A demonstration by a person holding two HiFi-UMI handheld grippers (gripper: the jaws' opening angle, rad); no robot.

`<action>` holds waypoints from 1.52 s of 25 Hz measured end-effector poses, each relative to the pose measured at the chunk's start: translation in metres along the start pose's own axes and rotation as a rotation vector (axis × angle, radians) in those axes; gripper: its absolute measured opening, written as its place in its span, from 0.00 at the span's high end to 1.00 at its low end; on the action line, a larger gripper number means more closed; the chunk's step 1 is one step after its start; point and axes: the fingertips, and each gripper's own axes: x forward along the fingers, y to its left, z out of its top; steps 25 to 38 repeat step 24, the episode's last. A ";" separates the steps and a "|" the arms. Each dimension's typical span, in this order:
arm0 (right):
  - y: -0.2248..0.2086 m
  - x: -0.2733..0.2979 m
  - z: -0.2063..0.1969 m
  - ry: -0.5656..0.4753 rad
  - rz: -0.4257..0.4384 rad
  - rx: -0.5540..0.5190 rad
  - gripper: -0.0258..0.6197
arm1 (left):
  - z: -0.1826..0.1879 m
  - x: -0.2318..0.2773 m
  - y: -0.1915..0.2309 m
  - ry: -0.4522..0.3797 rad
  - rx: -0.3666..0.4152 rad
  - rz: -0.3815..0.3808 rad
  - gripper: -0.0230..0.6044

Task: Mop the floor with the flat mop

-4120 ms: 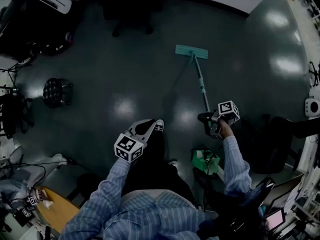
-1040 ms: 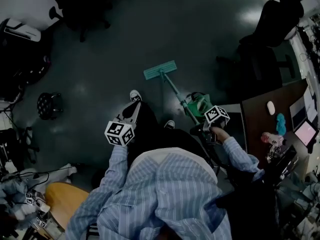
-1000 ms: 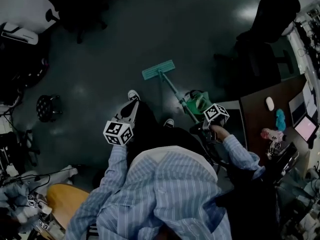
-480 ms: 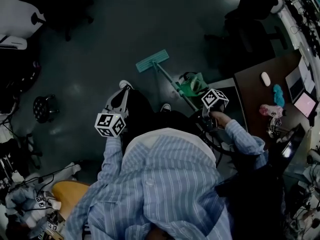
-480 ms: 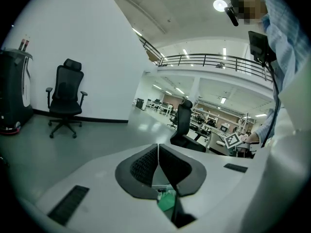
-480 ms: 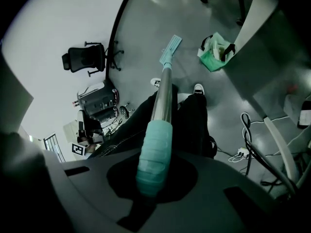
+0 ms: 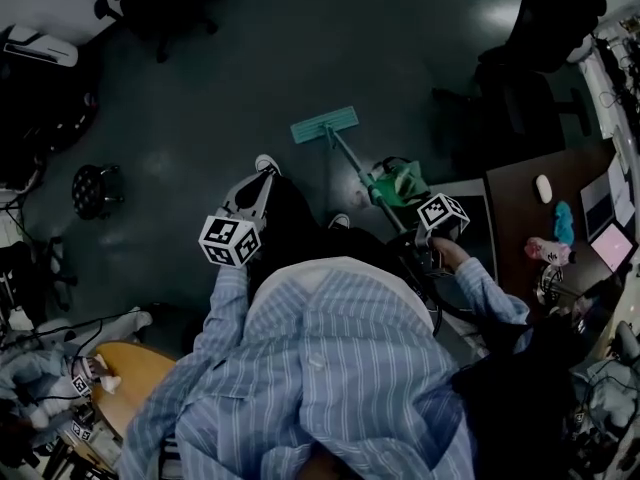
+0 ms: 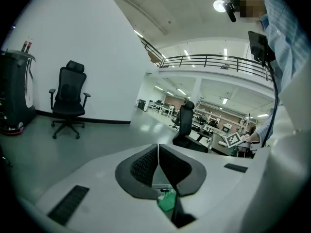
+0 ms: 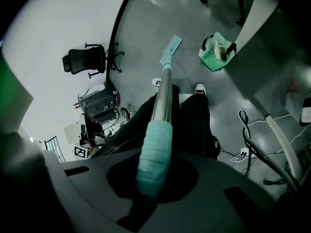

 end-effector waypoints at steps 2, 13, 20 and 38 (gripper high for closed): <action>0.001 0.001 0.001 -0.011 0.011 0.013 0.95 | -0.002 -0.003 0.003 0.003 -0.004 0.006 0.95; 0.001 0.003 0.001 -0.007 -0.018 0.003 0.95 | -0.011 -0.023 0.024 0.000 -0.029 0.057 0.95; 0.002 0.001 0.000 -0.017 0.001 0.016 0.95 | -0.010 -0.019 0.021 0.013 -0.013 0.045 0.95; 0.002 0.003 -0.002 -0.010 -0.002 0.011 0.95 | -0.009 -0.018 0.020 0.012 -0.006 0.042 0.95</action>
